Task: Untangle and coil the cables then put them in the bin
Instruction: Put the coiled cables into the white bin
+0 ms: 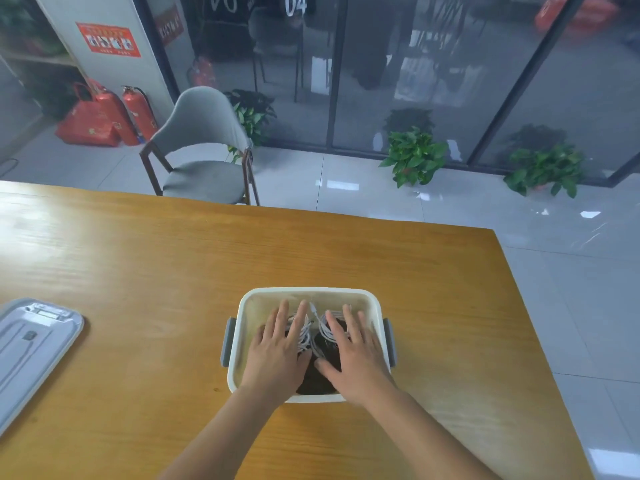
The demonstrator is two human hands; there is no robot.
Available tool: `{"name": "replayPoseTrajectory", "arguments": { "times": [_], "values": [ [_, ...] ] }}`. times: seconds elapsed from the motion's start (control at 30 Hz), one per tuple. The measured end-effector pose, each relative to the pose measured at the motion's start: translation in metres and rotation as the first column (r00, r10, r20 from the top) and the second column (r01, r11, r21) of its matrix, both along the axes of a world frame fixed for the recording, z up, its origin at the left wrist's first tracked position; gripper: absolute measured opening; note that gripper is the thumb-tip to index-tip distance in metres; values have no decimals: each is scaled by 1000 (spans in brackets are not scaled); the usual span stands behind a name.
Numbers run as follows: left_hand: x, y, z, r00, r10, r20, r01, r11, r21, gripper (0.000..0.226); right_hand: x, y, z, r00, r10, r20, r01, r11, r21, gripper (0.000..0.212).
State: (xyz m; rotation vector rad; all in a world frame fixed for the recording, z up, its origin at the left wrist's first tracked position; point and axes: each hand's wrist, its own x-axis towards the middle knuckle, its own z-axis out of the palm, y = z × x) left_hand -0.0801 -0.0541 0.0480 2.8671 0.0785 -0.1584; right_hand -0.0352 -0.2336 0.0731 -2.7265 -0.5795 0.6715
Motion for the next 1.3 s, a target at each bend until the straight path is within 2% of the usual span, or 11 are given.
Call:
{"name": "replayPoseTrajectory", "arguments": {
  "times": [0.2, 0.3, 0.53, 0.9, 1.1, 1.3],
  "values": [
    [-24, 6, 25, 989, 64, 131, -66, 998, 13, 80, -6, 7, 31, 995, 56, 80, -66, 989, 132, 81],
    [-45, 15, 41, 974, 144, 177, -153, 987, 39, 78, -12, 19, 45, 986, 123, 111, -138, 980, 144, 81],
    [-94, 56, 61, 921, 305, 244, -311, 950, -11, 78, -29, 74, 67, 945, 286, 155, -310, 937, 162, 80],
    [-165, 167, 37, 812, 557, 174, -550, 830, -91, 81, -53, 206, 57, 870, 465, 163, -479, 876, 58, 80],
    [-215, 249, 13, 709, 696, 114, -683, 718, -137, 81, -75, 301, 36, 800, 591, 99, -593, 805, -13, 80],
    [-258, 314, -9, 597, 802, 3, -798, 594, -104, 81, -91, 391, 10, 705, 708, 41, -702, 704, -107, 81]
  ]
}}
